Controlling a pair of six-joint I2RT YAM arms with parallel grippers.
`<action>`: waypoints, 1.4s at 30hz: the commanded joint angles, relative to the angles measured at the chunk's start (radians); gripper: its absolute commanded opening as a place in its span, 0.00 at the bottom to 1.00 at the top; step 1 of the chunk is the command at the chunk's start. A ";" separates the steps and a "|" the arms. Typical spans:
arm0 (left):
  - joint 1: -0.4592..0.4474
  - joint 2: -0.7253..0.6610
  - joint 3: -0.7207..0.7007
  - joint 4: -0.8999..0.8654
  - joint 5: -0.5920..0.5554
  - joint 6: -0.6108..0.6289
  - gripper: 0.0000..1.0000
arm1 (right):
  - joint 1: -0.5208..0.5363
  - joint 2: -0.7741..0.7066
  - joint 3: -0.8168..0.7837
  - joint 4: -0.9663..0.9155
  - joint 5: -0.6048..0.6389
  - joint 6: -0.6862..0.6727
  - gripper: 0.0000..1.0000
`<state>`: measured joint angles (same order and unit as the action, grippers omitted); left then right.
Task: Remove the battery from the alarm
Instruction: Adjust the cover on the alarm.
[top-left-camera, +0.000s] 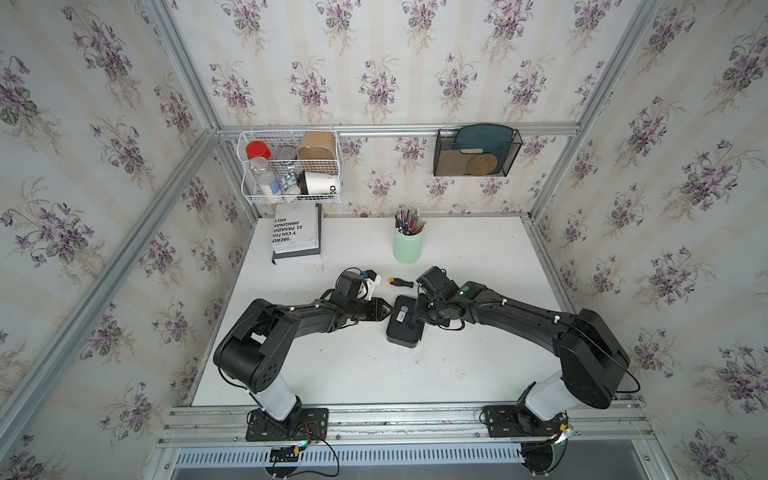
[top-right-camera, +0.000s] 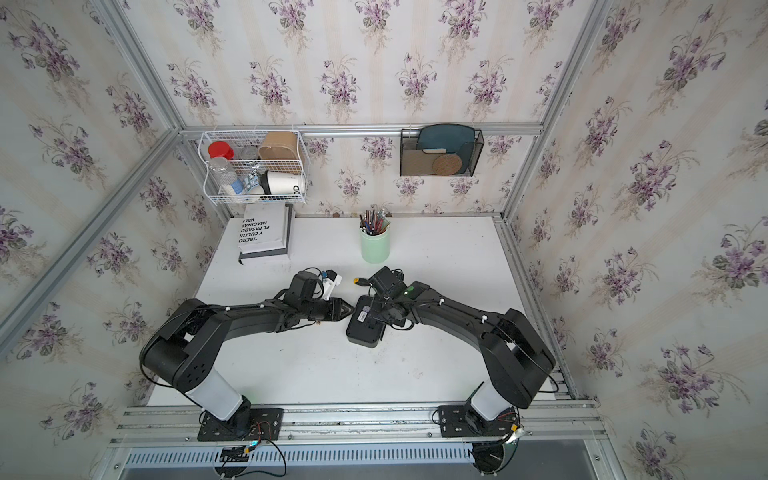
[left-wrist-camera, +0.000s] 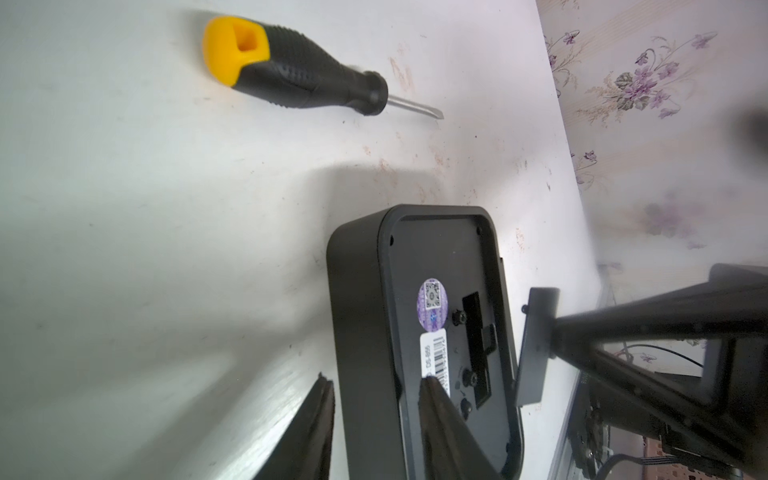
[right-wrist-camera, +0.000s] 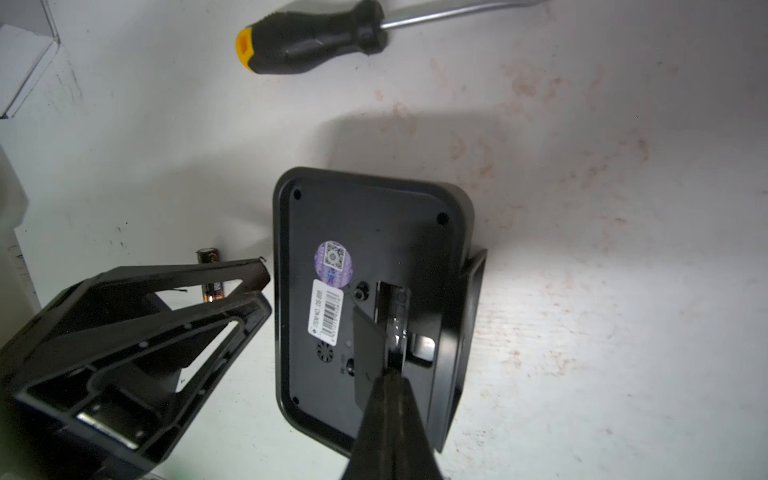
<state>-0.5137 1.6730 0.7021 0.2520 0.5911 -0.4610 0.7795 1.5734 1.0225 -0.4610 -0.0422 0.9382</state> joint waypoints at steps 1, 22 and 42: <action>-0.002 0.003 0.007 0.017 0.019 0.017 0.38 | -0.012 0.016 -0.002 0.031 -0.048 -0.053 0.00; -0.007 0.019 0.020 0.008 0.021 0.026 0.36 | -0.056 0.040 -0.069 0.083 -0.132 -0.027 0.00; -0.011 0.029 0.028 0.006 0.024 0.031 0.35 | -0.101 0.016 -0.101 0.138 -0.205 0.000 0.00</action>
<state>-0.5240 1.6974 0.7204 0.2516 0.6056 -0.4461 0.6849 1.6051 0.9283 -0.3344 -0.2325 0.9394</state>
